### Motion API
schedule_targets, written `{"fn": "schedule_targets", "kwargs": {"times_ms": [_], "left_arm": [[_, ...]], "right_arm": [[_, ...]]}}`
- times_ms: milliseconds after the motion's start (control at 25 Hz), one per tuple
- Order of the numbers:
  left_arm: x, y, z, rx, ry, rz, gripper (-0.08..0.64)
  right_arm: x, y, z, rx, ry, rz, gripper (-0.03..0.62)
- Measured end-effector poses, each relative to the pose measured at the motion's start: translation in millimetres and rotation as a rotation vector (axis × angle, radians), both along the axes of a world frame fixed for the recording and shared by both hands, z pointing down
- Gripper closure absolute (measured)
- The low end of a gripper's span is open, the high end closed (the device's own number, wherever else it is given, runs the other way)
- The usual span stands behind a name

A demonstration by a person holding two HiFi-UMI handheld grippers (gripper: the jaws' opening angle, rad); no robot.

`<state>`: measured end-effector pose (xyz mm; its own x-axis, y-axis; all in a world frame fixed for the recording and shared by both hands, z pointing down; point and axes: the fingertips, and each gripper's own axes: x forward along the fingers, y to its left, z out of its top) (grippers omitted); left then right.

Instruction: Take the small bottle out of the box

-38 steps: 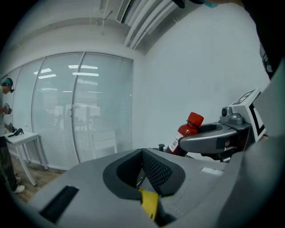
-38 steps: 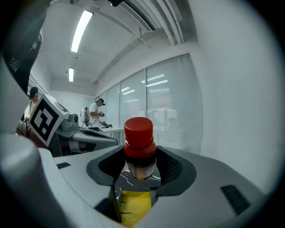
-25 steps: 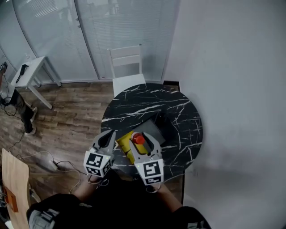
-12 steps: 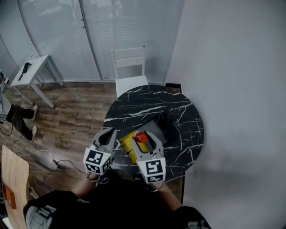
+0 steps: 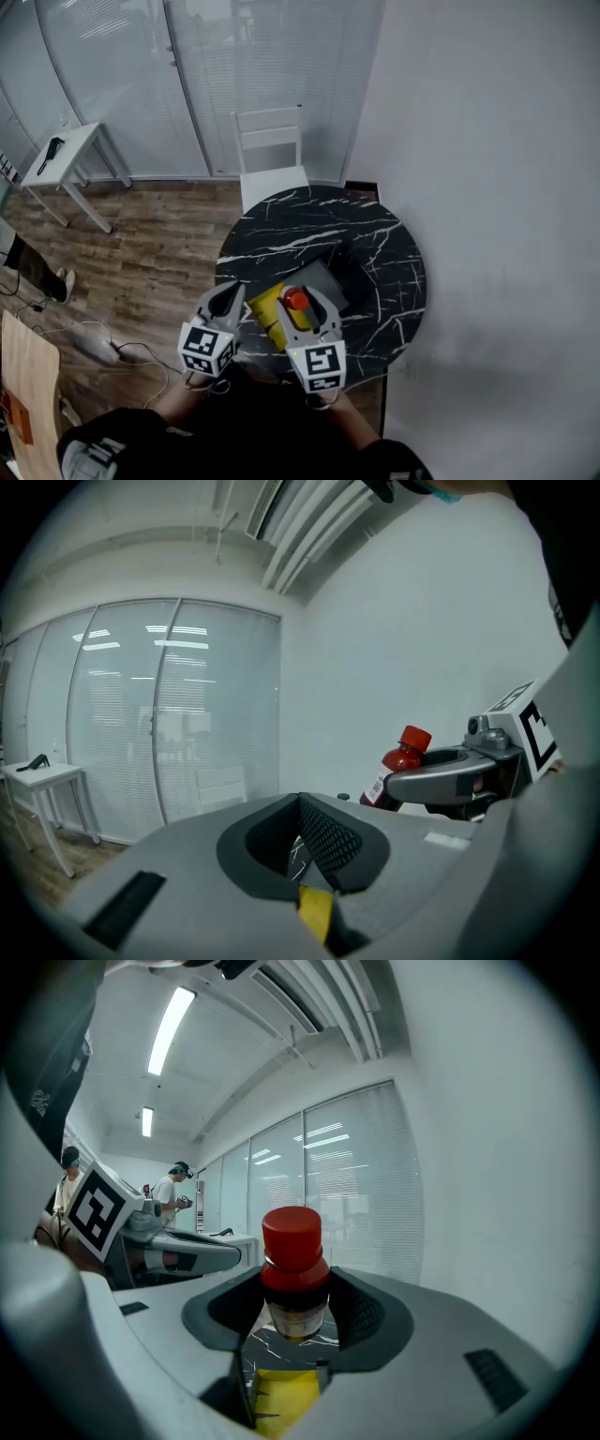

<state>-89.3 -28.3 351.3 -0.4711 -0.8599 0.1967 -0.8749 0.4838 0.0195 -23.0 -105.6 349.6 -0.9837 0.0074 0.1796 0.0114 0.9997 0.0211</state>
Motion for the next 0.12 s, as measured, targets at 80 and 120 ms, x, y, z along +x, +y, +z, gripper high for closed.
{"fn": "schedule_targets", "kwargs": {"times_ms": [80,120], "left_arm": [[-0.3,-2.9,1.8,-0.002,-0.003,0.004,0.561],[-0.5,-4.5,2.4,-0.003,-0.005,0.007,0.561]], "right_arm": [[-1.3,-3.0,1.0,0.0,0.0,0.005,0.382],[-2.1,-4.4,1.5,0.0,0.0,0.007,0.383]]}}
